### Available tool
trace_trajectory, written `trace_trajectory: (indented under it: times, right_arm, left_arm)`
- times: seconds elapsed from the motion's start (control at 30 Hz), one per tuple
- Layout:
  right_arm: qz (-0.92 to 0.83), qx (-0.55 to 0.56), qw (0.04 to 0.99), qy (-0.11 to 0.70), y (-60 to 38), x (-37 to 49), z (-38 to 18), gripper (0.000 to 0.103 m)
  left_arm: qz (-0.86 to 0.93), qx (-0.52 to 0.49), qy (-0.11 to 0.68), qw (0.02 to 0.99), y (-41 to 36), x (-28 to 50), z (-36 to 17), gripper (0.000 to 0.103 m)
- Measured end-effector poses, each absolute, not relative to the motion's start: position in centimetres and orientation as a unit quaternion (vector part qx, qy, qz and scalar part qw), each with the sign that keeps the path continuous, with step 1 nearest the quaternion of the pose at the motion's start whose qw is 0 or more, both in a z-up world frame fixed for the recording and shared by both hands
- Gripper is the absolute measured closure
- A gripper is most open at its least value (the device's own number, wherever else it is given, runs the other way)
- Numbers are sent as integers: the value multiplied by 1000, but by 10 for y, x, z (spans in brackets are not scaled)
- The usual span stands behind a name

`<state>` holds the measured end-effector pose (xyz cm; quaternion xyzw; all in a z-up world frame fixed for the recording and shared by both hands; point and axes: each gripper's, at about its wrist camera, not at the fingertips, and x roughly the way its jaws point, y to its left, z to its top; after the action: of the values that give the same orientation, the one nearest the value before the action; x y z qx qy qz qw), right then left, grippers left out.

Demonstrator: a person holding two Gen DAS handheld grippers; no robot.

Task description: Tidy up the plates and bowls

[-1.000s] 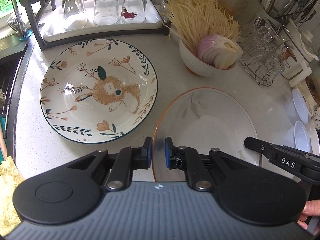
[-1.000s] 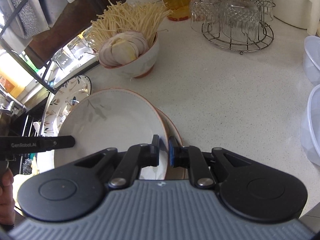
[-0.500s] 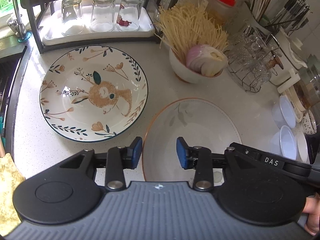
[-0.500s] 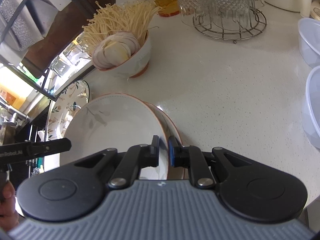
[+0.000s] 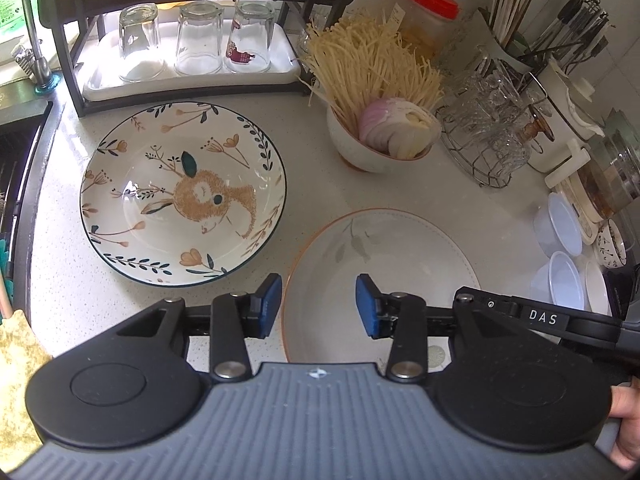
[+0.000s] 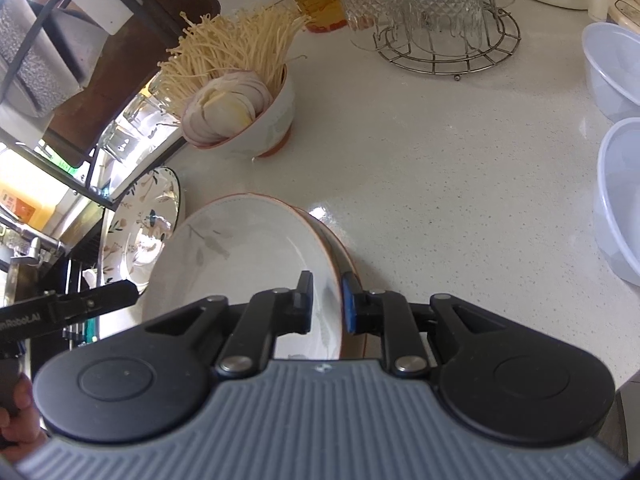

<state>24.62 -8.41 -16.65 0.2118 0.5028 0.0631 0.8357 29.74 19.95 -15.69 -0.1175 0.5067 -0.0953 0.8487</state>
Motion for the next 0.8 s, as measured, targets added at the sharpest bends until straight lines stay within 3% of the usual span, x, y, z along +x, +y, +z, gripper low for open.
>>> trace_trajectory:
  times: [0.43,0.8]
  right_arm:
    - [38,211,844,492,-95,238,-154,83]
    - [37,185,890,416,-88,222,-102,83]
  left_arm:
    - [-96,-104,500,854,196,290,-144,57]
    - [-111,-96,471,870,198,280,-99,57]
